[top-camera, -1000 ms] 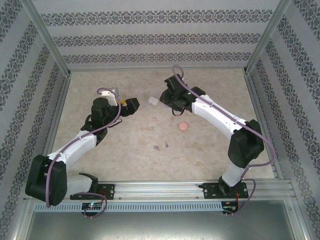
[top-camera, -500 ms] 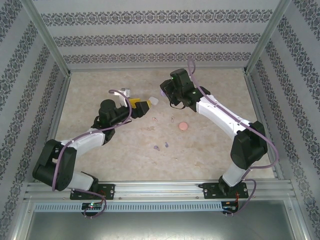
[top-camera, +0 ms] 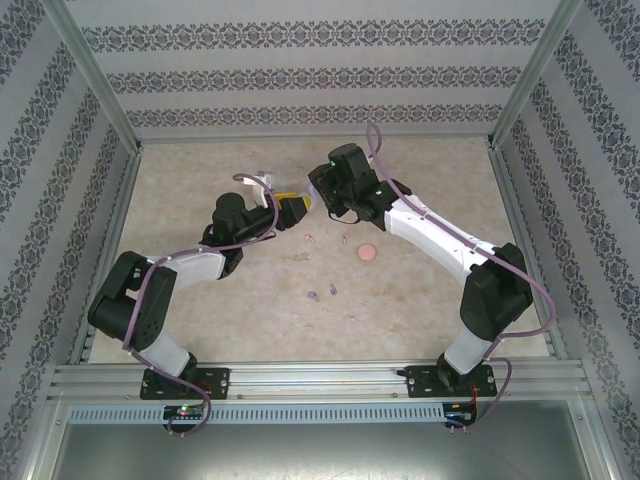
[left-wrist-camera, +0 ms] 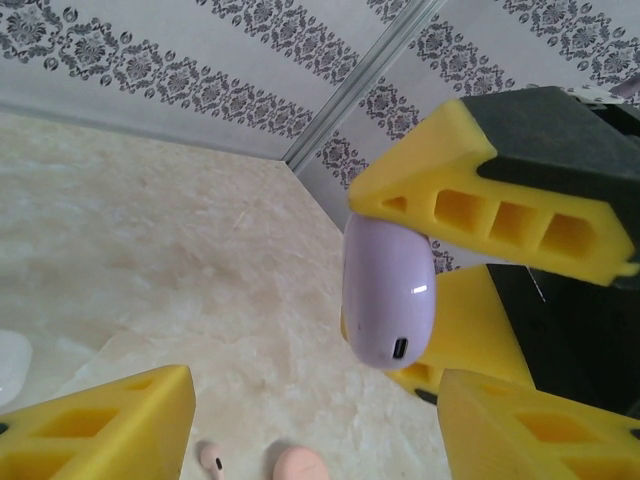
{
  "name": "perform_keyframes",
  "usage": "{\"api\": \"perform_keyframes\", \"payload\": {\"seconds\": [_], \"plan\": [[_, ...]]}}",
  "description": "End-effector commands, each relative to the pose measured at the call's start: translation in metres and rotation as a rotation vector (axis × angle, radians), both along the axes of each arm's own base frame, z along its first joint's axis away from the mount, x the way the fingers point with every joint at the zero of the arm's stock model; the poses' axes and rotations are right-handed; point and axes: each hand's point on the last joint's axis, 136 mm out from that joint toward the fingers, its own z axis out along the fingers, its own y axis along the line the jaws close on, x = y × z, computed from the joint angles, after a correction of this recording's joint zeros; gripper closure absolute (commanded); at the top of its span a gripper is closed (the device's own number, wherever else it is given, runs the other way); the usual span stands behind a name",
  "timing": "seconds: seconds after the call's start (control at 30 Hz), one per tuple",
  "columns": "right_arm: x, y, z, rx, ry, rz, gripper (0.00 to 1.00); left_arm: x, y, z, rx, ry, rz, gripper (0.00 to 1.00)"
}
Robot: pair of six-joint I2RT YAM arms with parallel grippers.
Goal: Insert the wireless bluetooth earbuds into the charging case
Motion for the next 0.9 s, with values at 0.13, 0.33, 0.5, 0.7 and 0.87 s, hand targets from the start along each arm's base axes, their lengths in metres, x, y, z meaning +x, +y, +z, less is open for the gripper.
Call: {"api": "perform_keyframes", "payload": {"seconds": [0.13, 0.33, 0.5, 0.7, 0.87], "plan": [[0.0, 0.008, -0.012, -0.004, 0.012, -0.003, 0.6, 0.004, -0.018, 0.027, -0.055, -0.089, -0.055, 0.41], [-0.001, 0.012, -0.013, -0.001, 0.012, 0.009, 0.61, 0.009, -0.022, 0.028, -0.062, -0.089, -0.061, 0.46], [-0.001, 0.015, -0.013, 0.002, 0.011, 0.013, 0.61, 0.011, -0.024, 0.029, -0.064, -0.093, -0.064, 0.5], [-0.001, 0.017, -0.013, 0.003, 0.01, 0.015, 0.61, 0.013, -0.024, 0.028, -0.065, -0.093, -0.059, 0.62], [0.0, 0.015, -0.016, 0.001, 0.014, 0.006, 0.61, 0.012, -0.024, 0.027, -0.065, -0.092, -0.062, 0.64]]}}
